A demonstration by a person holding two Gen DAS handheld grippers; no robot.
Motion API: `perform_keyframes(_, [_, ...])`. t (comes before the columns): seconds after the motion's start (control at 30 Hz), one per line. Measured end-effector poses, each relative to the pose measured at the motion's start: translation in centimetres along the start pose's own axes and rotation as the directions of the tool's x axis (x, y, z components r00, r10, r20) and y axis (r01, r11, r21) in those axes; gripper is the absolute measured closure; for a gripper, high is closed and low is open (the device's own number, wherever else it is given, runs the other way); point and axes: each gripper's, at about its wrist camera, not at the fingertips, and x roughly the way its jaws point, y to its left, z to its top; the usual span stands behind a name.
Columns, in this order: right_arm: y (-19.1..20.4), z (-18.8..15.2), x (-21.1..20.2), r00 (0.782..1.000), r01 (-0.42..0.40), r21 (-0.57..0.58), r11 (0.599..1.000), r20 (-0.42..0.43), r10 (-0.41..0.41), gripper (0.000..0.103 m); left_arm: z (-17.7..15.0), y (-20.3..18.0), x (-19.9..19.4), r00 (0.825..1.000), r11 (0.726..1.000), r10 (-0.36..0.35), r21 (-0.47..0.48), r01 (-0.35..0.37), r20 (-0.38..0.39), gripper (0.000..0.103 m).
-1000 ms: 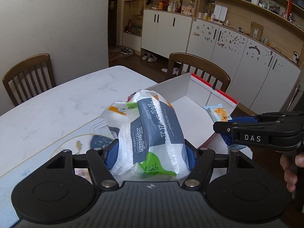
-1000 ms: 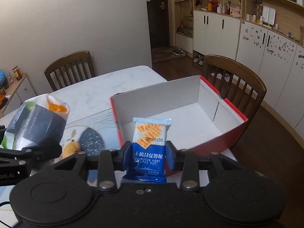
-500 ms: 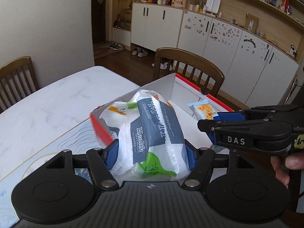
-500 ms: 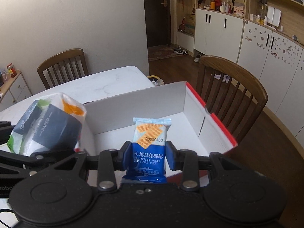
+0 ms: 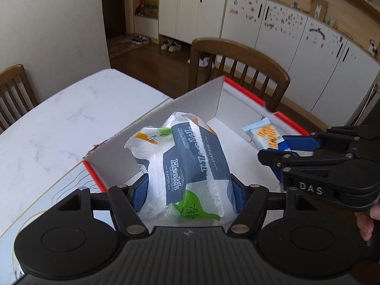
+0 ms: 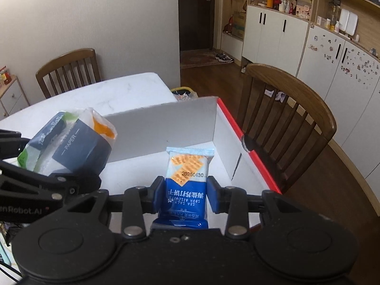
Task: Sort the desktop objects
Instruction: 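Carry the tissue pack and cracker packet with both tools into the red shoebox, then open both tools to drop the tissue pack and cracker packet in the box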
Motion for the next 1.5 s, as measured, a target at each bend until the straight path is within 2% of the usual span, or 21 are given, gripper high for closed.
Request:
perform_keyframes(0.37, [-0.5,-0.2,4.3,0.997,-0.010,-0.058,0.998,-0.080,0.005,0.066,0.7,0.0,5.3,0.992,0.999,0.001,0.053,0.006,-0.130,0.035])
perform_keyframes(0.63, [-0.8,0.3,6.6,0.991,-0.040,-0.095,0.995,-0.133,0.027,0.066,0.9,0.3,8.8,0.968,0.997,0.024,0.078,-0.004,-0.251,0.035])
perform_keyframes(0.87, [0.0,0.3,8.3,0.976,-0.067,-0.177,0.982,-0.218,0.027,0.066,0.9,0.3,10.5,0.945,0.994,0.034,0.106,0.000,-0.324,0.035])
perform_keyframes(1.37, [-0.2,0.3,10.3,0.951,-0.086,-0.195,0.977,-0.308,0.023,0.066,0.6,0.6,12.3,0.910,0.996,0.027,0.093,0.013,-0.413,0.035])
perform_keyframes(1.5, [-0.2,0.3,10.4,0.946,-0.093,-0.200,0.975,-0.325,0.024,0.064,0.5,0.6,12.2,0.906,0.995,0.023,0.101,0.022,-0.423,0.035])
